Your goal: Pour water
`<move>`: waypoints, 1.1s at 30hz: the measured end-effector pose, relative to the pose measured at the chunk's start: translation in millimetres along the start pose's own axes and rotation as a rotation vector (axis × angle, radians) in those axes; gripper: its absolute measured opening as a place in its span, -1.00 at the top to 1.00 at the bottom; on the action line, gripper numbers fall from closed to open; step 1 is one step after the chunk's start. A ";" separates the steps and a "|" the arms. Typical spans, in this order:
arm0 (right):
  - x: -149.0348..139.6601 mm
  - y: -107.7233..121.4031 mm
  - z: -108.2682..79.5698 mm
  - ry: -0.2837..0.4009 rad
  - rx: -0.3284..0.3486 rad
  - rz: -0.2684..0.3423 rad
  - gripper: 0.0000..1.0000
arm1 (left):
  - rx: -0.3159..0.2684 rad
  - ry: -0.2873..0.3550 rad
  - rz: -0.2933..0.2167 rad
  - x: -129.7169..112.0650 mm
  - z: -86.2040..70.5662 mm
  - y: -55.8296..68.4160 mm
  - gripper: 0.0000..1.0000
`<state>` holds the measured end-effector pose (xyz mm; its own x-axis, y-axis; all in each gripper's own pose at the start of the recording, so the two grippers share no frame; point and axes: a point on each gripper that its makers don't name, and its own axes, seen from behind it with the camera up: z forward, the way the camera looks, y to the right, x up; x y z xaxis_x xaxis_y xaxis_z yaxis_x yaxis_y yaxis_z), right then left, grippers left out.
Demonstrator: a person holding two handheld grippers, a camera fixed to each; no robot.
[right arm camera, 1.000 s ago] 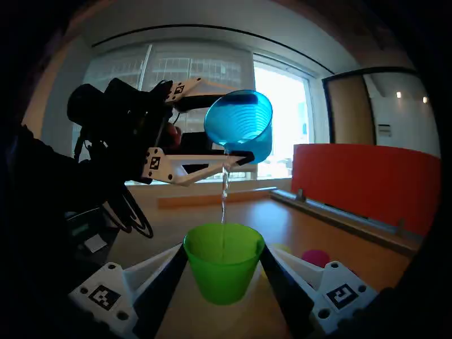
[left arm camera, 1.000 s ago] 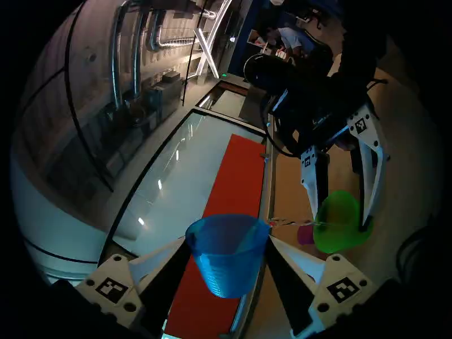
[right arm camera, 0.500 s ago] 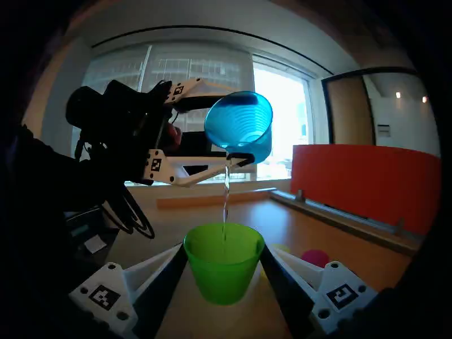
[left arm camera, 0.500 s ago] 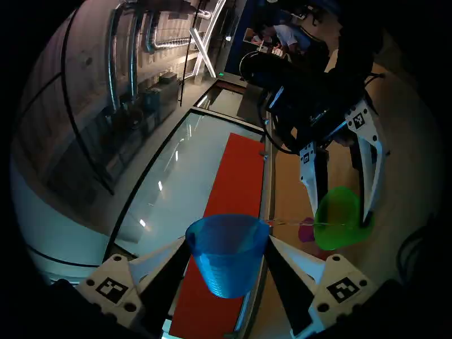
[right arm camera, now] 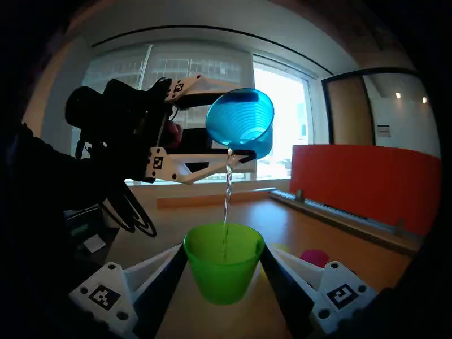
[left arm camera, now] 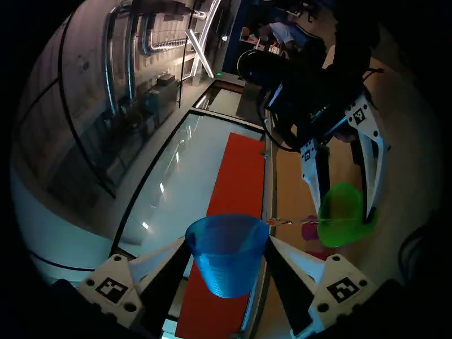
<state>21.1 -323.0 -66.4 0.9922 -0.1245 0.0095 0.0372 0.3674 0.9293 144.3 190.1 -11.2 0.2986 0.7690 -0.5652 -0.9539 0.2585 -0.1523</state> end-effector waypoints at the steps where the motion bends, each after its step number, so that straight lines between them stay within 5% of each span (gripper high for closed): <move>1: 0.1 0.0 0.0 0.000 0.000 0.000 -0.82 | 0.001 0.000 0.003 -0.1 0.0 -0.9 -0.72; 33: 1.7 -0.8 3.7 -0.001 -0.001 -0.011 -0.82 | 0.012 -0.002 0.100 3.6 -3.3 -3.8 -0.72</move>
<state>22.4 -327.0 -65.7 0.9916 -0.1291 0.0000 0.0478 0.3670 0.9290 148.9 190.0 -15.3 0.2019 0.7926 -0.5753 -0.9786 0.1875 -0.0850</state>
